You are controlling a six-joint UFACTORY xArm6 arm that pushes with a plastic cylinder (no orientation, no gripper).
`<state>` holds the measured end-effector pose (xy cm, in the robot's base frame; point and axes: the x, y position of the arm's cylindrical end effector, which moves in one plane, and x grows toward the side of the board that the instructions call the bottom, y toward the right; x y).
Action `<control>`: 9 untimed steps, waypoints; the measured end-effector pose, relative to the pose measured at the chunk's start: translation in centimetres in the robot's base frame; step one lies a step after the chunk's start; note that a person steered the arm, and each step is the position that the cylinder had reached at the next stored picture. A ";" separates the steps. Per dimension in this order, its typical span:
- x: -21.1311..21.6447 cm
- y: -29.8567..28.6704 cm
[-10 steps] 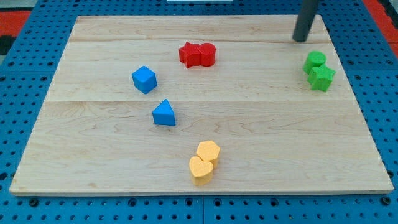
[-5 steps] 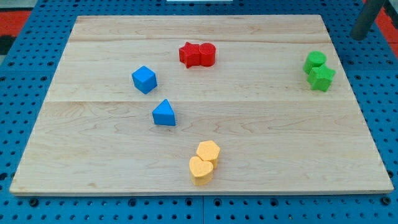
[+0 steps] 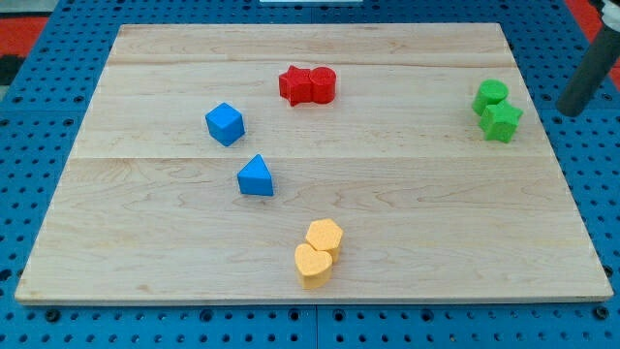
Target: Move the green circle closer to the red circle
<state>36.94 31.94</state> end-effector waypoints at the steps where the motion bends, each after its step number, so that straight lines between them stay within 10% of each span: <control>1: -0.5 -2.8; 4: -0.8 -11.8; 9: -3.7 -10.1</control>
<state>33.22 21.86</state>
